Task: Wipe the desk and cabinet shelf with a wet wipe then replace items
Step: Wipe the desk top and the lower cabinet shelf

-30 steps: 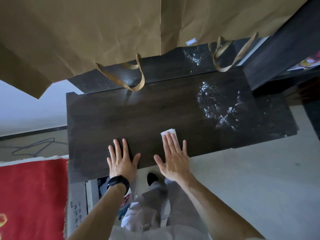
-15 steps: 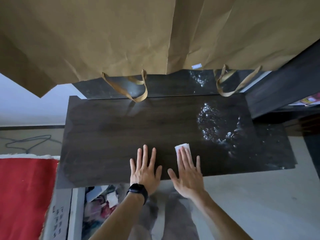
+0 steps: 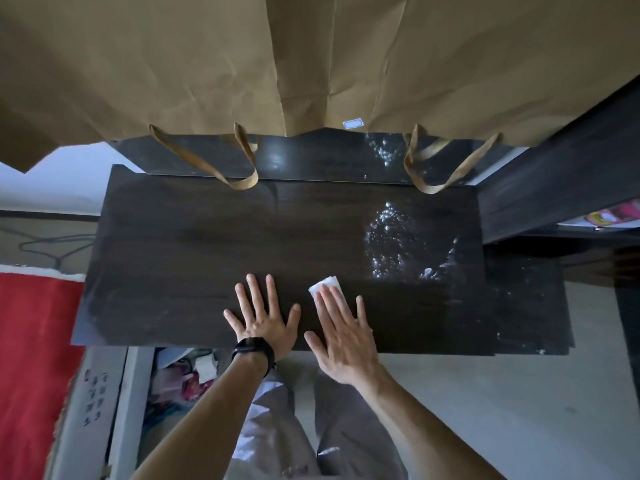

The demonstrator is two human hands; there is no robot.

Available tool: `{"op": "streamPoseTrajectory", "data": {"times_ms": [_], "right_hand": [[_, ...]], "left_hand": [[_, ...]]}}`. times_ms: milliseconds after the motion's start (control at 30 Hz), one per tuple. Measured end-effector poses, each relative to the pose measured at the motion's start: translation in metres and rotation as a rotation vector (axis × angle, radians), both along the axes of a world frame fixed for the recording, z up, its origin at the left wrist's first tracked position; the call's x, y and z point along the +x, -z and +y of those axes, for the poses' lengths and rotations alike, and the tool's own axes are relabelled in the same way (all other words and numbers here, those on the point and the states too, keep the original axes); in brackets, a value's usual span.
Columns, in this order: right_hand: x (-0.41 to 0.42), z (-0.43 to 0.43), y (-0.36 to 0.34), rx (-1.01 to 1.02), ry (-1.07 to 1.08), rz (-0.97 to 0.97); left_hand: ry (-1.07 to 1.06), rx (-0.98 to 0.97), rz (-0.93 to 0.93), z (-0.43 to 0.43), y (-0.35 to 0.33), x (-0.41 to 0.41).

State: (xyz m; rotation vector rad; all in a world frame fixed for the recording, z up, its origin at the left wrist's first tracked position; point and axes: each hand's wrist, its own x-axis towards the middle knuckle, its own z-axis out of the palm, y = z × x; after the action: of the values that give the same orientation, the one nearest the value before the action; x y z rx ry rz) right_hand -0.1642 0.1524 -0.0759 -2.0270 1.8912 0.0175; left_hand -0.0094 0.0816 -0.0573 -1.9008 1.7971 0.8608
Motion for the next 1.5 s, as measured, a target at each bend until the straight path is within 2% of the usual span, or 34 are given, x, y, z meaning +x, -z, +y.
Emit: {"op": "streamPoseTrajectory", "data": {"times_ms": [67, 200, 267, 300, 333, 433, 467, 500, 600, 667, 733, 767, 867, 900, 933, 1033, 1133, 1200, 1233, 1300, 1400, 1433, 1500], "right_hand": [[-0.038, -0.019, 0.004, -0.033, 0.023, 0.030], [-0.134, -0.021, 0.007, 0.003, 0.543, 0.121], [-0.129, -0.022, 0.003, -0.008, 0.650, 0.100], [-0.113, -0.027, 0.001, -0.020, 0.607, 0.068], [-0.094, -0.032, 0.001, -0.031, 0.473, 0.037], [-0.052, -0.053, 0.007, -0.036, -0.108, -0.035], [-0.058, -0.068, 0.008, -0.040, -0.181, -0.034], [-0.072, -0.081, 0.011, -0.048, -0.159, -0.018], [-0.137, -0.102, 0.014, 0.002, 0.223, 0.056], [-0.168, -0.099, 0.008, 0.053, 0.525, 0.035], [-0.157, -0.094, 0.002, 0.059, 0.619, 0.028], [-0.140, -0.092, 0.000, 0.040, 0.539, 0.021], [-0.082, -0.092, 0.006, -0.017, -0.009, -0.007], [-0.075, -0.103, 0.008, -0.036, -0.104, -0.007], [-0.079, -0.120, 0.008, -0.047, -0.093, -0.008], [-0.134, -0.159, 0.010, -0.013, 0.249, 0.036], [-0.190, -0.147, 0.007, 0.022, 0.605, 0.068], [-0.186, -0.132, 0.003, 0.019, 0.812, 0.047], [-0.171, -0.127, 0.003, 0.012, 0.843, 0.050], [-0.129, -0.120, 0.002, -0.001, 0.683, 0.063], [-0.087, -0.114, 0.007, -0.022, 0.202, 0.045], [-0.093, -0.120, 0.007, -0.029, 0.126, 0.048], [-0.125, -0.134, 0.009, -0.033, 0.226, 0.075]], "left_hand": [[-0.004, 0.015, -0.042, -0.004, -0.001, -0.007], [0.007, 0.080, -0.091, -0.003, -0.005, -0.006], [0.005, 0.085, -0.105, -0.005, -0.005, -0.007], [0.001, 0.081, -0.106, -0.006, -0.005, -0.008], [-0.002, 0.073, -0.111, -0.007, -0.005, -0.009], [-0.020, 0.068, -0.127, -0.007, -0.006, -0.013], [-0.030, 0.061, -0.131, -0.006, -0.006, -0.015], [-0.034, 0.049, -0.135, -0.006, -0.006, -0.016], [-0.055, 0.032, -0.137, -0.003, -0.007, -0.018], [-0.061, 0.028, -0.141, -0.002, -0.007, -0.017], [-0.060, 0.027, -0.140, -0.002, -0.009, -0.019], [-0.056, 0.020, -0.137, -0.003, -0.010, -0.020], [-0.016, -0.087, -0.129, -0.002, -0.015, -0.023], [0.002, -0.143, -0.114, -0.003, -0.017, -0.022], [0.038, -0.194, -0.091, -0.006, -0.018, -0.022], [0.203, -0.284, -0.005, -0.019, -0.017, -0.027], [0.324, -0.260, 0.037, -0.032, -0.017, -0.049], [0.370, -0.229, 0.047, -0.039, -0.017, -0.061], [0.372, -0.221, 0.049, -0.041, -0.016, -0.065], [0.354, -0.211, 0.051, -0.041, -0.014, -0.066], [0.392, -0.215, 0.041, -0.040, -0.012, -0.059], [0.408, -0.221, 0.043, -0.042, -0.012, -0.057], [0.437, -0.222, 0.055, -0.046, -0.012, -0.054]]}}
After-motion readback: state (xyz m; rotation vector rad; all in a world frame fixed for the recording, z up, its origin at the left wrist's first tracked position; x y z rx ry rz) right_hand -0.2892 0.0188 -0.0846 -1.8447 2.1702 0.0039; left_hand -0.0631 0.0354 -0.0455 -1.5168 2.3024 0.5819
